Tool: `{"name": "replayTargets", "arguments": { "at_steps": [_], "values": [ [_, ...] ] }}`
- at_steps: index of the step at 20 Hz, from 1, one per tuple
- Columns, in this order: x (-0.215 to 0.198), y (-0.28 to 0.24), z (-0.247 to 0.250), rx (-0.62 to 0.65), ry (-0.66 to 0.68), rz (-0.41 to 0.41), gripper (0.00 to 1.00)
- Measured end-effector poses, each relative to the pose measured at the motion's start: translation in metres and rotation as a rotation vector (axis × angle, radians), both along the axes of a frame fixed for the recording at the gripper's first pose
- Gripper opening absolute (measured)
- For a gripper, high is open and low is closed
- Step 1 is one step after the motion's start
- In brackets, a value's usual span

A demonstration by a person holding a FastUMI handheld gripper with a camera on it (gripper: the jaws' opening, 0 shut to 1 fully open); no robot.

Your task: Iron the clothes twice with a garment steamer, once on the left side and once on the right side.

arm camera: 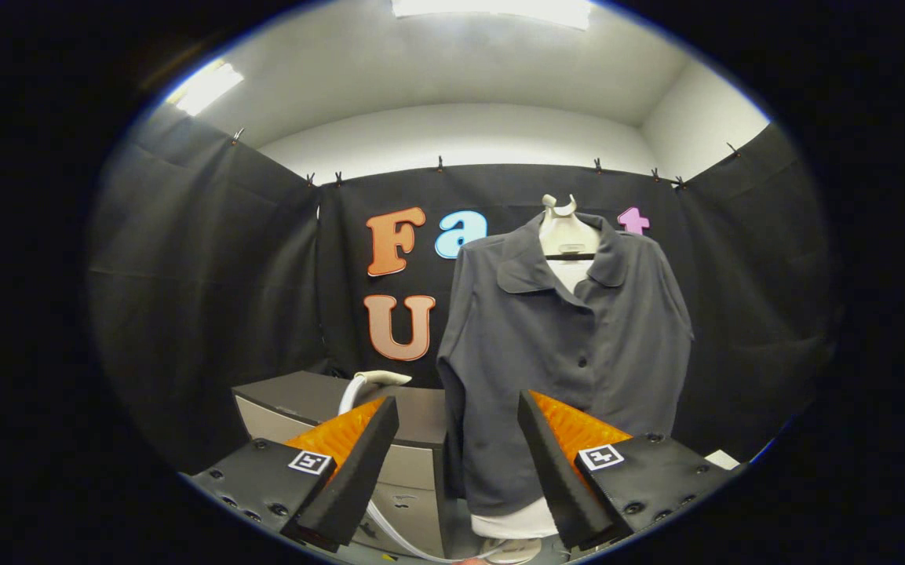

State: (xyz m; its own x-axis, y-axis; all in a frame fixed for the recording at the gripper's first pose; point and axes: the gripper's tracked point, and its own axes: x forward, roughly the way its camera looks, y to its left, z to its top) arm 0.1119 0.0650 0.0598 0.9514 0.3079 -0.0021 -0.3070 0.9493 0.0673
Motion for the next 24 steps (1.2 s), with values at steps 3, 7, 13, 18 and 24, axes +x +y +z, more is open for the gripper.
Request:
{"name": "replayTargets", "arguments": {
  "at_steps": [3, 7, 13, 18, 24],
  "values": [
    [0.038, 0.05, 0.018, -0.014, 0.027, 0.022, 0.98],
    [0.097, 0.141, 0.032, -0.023, 0.071, 0.059, 0.98],
    [0.205, 0.248, 0.006, -0.159, 0.159, 0.078, 0.99],
    [0.285, 0.308, -0.056, -0.277, 0.344, 0.113, 0.99],
    [0.34, 0.351, -0.137, -0.394, 0.585, 0.169, 0.98]
  ]
}}
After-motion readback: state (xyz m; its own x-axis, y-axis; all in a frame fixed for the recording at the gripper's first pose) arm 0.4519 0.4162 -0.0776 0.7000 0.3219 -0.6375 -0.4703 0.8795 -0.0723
